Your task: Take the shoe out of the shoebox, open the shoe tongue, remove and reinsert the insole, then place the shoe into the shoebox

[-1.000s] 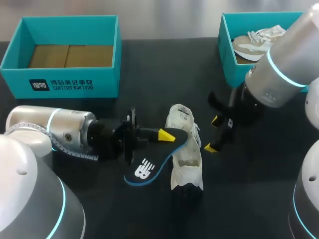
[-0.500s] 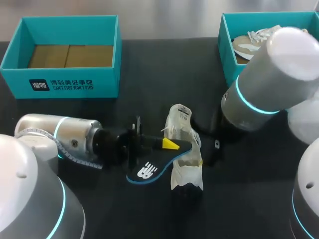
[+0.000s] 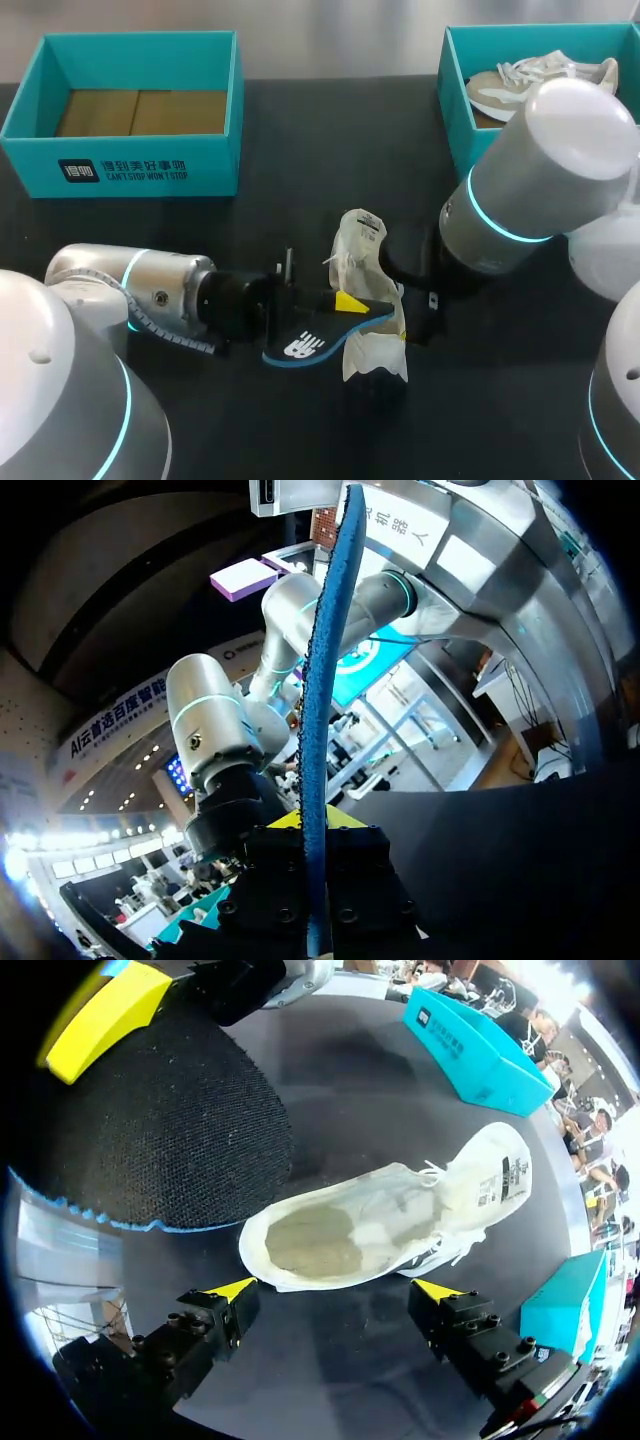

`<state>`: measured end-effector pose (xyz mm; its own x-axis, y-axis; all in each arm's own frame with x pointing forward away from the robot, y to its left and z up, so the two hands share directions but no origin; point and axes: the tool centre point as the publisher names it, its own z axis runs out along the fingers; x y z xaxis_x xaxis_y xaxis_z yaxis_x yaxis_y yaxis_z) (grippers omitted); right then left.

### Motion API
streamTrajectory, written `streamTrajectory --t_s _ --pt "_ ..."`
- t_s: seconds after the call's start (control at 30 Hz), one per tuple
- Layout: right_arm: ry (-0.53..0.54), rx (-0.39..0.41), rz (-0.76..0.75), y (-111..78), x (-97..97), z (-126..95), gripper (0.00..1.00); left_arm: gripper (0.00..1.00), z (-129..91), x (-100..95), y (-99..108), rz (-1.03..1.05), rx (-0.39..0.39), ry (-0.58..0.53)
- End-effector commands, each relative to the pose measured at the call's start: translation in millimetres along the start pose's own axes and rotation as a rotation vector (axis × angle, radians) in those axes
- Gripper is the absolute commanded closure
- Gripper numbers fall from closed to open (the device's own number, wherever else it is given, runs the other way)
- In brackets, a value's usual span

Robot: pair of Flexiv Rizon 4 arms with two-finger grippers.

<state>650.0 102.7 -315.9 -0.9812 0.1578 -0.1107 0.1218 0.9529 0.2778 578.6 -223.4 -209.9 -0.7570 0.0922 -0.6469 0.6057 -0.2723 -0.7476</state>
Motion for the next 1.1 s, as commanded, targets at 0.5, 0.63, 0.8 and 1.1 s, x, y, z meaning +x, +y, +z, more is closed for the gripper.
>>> streamTrajectory --t_s 0.5,0.63,0.8,1.1 --pt "0.028 -0.110 -0.057 -17.0 -6.0 30.3 0.00 1.00 -4.7 14.5 28.7 -0.042 0.026 -0.042" --pt "0.024 -0.120 -0.071 -18.7 -7.7 29.2 0.00 1.00 -4.7 15.1 31.0 -0.046 0.020 -0.051" --pt "0.040 -0.161 -0.109 -18.4 -8.8 28.8 0.00 1.00 -3.4 16.2 33.1 -0.058 0.022 -0.063" --pt "0.073 -0.124 -0.148 -22.4 -13.8 24.1 0.00 1.00 0.7 17.2 35.8 -0.062 0.018 -0.062"
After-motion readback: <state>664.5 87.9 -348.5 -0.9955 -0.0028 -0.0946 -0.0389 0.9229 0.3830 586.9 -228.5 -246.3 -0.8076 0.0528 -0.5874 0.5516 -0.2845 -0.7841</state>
